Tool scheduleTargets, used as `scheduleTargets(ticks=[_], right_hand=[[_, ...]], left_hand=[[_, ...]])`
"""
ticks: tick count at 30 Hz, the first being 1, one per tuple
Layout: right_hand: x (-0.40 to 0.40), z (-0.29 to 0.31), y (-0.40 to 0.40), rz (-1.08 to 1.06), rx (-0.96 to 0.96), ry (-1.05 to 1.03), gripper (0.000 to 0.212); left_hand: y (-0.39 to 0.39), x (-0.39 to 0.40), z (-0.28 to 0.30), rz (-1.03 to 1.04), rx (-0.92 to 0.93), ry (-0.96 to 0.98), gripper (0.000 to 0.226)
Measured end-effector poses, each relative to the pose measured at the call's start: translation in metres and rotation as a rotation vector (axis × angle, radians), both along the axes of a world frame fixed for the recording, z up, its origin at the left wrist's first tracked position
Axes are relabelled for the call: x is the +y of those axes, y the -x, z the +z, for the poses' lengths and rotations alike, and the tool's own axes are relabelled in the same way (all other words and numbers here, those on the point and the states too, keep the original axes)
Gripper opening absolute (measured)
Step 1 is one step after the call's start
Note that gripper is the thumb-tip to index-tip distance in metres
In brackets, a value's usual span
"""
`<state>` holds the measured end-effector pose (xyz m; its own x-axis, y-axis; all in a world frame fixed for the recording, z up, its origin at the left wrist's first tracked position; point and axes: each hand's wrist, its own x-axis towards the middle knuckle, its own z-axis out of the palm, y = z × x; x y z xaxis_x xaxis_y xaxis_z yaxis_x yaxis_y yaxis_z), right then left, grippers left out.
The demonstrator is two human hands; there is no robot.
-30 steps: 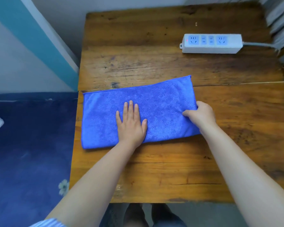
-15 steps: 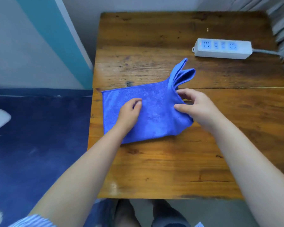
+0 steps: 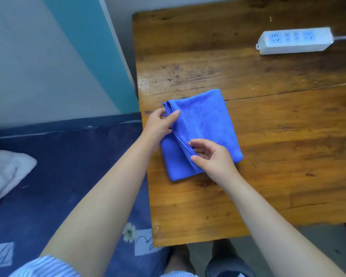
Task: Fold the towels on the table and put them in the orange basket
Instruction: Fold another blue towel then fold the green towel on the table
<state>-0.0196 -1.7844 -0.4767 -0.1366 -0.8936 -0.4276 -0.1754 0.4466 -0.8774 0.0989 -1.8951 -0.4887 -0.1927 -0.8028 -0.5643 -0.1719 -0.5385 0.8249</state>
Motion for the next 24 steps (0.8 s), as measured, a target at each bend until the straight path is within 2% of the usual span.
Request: scheduleTargets(ticks=[3, 6, 10, 13, 16, 18, 21, 24], right_hand=[[0.007, -0.002, -0.011, 0.026, 0.222, 0.095, 0.032], [0.014, 0.0, -0.019, 0.194, 0.481, 0.282, 0.029], [0.021, 0.0, -0.036, 0.292, 0.574, 0.344, 0.032], [0.023, -0.009, -0.048, 0.295, 0.545, 0.333, 0.035], [0.028, -0.015, -0.051, 0.389, 0.466, 0.255, 0.042], [0.032, -0.011, -0.047, 0.46, 0.455, 0.223, 0.047], [0.032, 0.003, -0.029, 0.37, 0.538, 0.324, 0.044], [0.015, 0.008, -0.002, 0.232, 0.728, 0.438, 0.039]], left_hand=[[0.0, -0.013, -0.004, -0.038, -0.123, 0.095, 0.023], [-0.003, -0.016, -0.004, -0.105, -0.127, 0.033, 0.027], [-0.014, -0.017, -0.008, -0.147, -0.114, -0.077, 0.022], [-0.021, -0.02, -0.012, -0.133, -0.161, -0.062, 0.015], [-0.026, -0.02, -0.019, -0.129, -0.269, 0.066, 0.01], [-0.026, -0.018, -0.024, -0.167, -0.424, 0.189, 0.007], [-0.028, -0.007, -0.023, -0.111, -0.573, 0.306, 0.028], [-0.031, 0.016, -0.018, -0.126, -0.671, 0.482, 0.045]])
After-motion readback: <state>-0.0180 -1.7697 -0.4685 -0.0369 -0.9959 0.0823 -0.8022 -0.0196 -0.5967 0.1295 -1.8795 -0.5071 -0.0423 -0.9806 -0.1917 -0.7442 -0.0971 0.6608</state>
